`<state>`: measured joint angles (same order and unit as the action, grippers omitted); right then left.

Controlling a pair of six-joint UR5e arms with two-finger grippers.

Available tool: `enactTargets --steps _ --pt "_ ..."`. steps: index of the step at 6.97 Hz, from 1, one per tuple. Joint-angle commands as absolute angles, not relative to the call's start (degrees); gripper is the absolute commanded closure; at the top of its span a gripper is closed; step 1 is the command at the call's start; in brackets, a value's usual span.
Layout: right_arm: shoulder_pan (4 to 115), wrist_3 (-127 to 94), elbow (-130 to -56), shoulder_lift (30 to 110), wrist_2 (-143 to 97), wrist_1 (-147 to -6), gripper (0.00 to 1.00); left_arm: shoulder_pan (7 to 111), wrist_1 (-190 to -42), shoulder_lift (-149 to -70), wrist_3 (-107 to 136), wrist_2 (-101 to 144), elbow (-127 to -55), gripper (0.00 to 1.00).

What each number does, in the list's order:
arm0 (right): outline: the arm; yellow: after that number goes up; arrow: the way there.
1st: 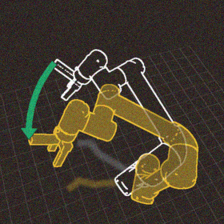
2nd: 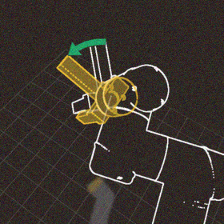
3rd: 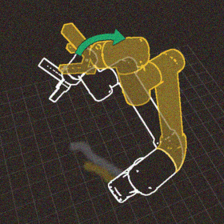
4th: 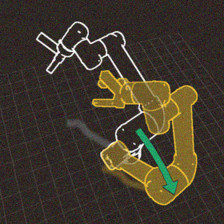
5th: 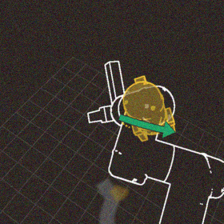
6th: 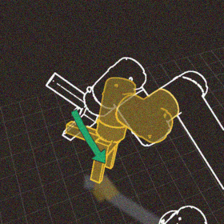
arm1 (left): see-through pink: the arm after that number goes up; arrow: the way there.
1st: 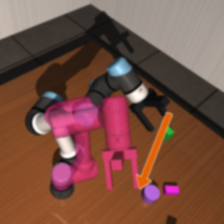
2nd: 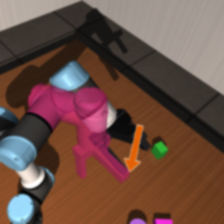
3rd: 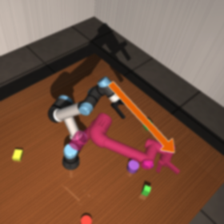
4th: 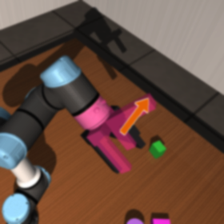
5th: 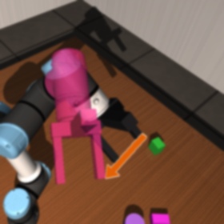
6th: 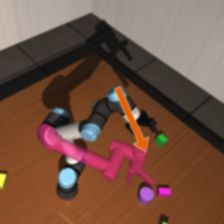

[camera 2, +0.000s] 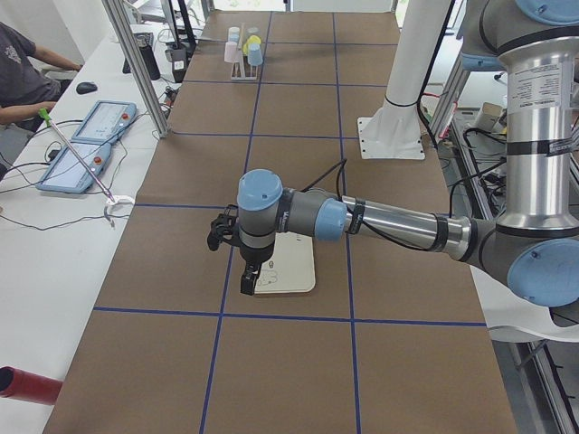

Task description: Transfer IKEA cup to right arm and place on rack

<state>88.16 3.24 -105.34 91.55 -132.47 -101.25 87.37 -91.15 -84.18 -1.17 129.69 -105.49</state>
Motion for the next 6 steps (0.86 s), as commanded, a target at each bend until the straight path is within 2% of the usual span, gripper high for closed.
enactTargets --steps 1,6 --pt "88.2 3.2 -105.1 92.9 -132.8 -101.2 0.0 87.5 -90.4 -83.4 -1.3 129.6 -104.6 0.0" --pt "88.2 3.1 -102.9 92.9 -133.1 -101.2 0.0 90.0 -91.0 -81.2 -5.2 133.1 -101.6 0.0"
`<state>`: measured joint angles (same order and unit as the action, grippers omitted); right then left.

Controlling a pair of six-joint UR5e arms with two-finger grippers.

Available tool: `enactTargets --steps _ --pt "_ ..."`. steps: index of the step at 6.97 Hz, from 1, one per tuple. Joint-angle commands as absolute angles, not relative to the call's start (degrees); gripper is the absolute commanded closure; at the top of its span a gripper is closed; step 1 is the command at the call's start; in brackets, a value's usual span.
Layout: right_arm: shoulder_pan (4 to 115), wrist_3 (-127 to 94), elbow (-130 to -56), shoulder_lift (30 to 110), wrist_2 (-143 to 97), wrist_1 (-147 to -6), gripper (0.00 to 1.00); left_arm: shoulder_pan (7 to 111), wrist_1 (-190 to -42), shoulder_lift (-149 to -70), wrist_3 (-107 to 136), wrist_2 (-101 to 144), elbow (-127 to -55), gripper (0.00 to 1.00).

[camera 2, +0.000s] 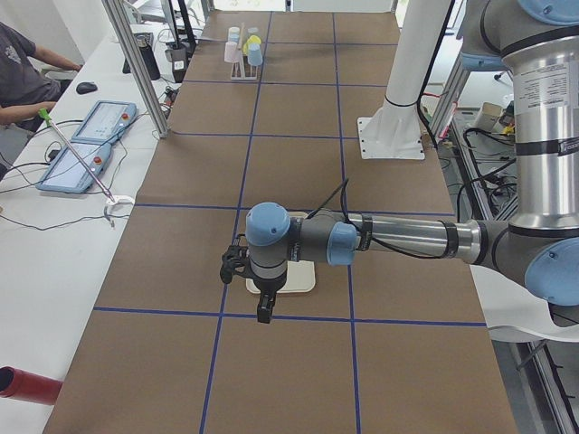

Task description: Transfer IKEA cup to right arm and place on rack

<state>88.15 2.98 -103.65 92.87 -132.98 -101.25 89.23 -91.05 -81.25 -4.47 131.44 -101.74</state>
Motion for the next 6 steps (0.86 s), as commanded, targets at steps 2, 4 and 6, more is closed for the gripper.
enactTargets --steps 2,4,6 --pt "88.2 3.1 -96.9 93.3 -133.2 -93.0 0.0 90.0 -91.1 -81.2 -5.1 133.2 -101.8 0.0" --pt "88.3 3.0 -93.4 93.2 -134.1 -87.5 0.0 90.1 -91.1 -81.3 -5.1 133.1 -101.9 0.0" --pt "90.4 3.0 -94.1 92.9 -136.3 -87.7 0.0 90.0 -91.1 -81.4 -5.1 133.1 -101.9 0.0"
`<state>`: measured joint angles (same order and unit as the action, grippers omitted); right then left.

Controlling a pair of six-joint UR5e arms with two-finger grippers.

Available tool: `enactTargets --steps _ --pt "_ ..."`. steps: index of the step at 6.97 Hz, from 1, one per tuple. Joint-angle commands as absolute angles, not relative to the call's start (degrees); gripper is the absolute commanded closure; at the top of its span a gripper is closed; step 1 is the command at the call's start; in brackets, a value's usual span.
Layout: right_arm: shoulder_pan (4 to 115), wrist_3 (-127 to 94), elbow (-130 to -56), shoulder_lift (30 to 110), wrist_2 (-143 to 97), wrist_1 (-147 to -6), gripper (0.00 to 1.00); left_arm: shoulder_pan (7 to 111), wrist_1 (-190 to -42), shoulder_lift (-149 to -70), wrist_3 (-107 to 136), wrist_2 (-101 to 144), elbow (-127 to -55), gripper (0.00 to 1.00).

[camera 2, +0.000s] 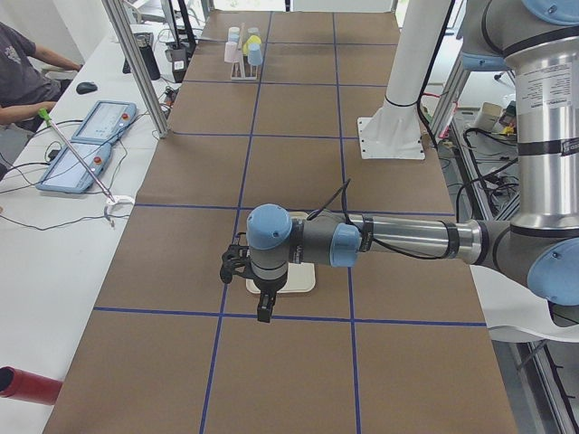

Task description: Transfer IKEA cup to right arm and place on rack

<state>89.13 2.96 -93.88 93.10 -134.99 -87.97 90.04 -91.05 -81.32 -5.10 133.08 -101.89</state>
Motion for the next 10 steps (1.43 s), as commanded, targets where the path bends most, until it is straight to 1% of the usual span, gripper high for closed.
enactTargets --steps 1,3,5,6,10 --pt "91.6 3.0 -94.1 92.8 -137.1 -88.1 0.0 90.0 -91.0 -81.5 -5.1 133.1 -102.0 0.0" --pt "92.4 3.0 -94.7 92.4 -138.2 -89.8 0.0 90.0 -90.6 -81.6 -5.1 133.2 -102.0 0.0" --pt "93.0 3.0 -98.6 92.4 -138.2 -95.2 0.0 90.0 -90.6 -81.7 -5.0 133.2 -102.0 0.0" --pt "93.0 3.1 -99.1 92.8 -138.1 -96.2 0.0 90.0 -90.6 -81.7 -5.0 133.2 -101.9 0.0" --pt "92.8 3.5 -97.8 93.1 -137.3 -95.8 0.0 90.0 -91.0 -81.7 -5.1 132.6 -100.9 0.0"
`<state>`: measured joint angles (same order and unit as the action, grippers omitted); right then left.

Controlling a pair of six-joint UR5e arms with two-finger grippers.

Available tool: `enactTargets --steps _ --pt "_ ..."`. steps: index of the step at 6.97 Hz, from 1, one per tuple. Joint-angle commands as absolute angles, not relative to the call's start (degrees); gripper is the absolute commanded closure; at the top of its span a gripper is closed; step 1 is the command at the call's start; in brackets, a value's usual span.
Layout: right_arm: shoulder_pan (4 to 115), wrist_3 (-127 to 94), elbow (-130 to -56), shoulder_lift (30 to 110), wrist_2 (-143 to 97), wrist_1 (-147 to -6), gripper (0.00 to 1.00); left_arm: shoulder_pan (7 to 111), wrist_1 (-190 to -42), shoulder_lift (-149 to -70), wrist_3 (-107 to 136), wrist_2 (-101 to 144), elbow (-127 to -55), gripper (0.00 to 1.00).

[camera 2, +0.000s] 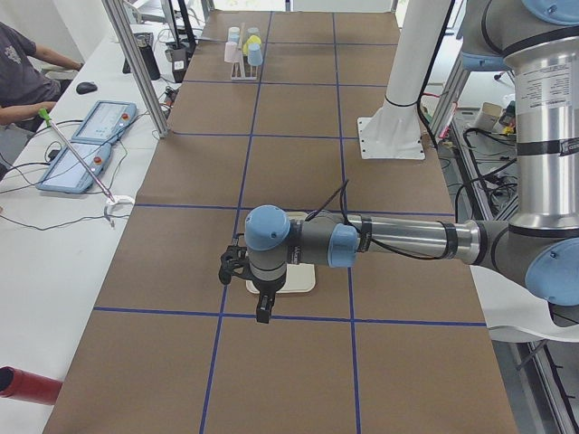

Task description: Transfer IKEA cup to right arm and place on rack

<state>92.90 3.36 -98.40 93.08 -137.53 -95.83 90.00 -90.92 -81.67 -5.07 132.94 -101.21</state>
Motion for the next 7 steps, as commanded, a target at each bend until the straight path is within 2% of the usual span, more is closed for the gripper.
enactTargets --steps 1,7 --pt "92.8 3.5 -97.7 93.1 -137.3 -95.8 0.0 90.0 -91.3 -81.7 -5.1 132.6 -99.9 0.0" --pt "92.7 3.6 -97.2 93.0 -136.5 -95.7 0.0 90.0 -91.3 -81.9 -5.1 132.6 -99.9 0.0"
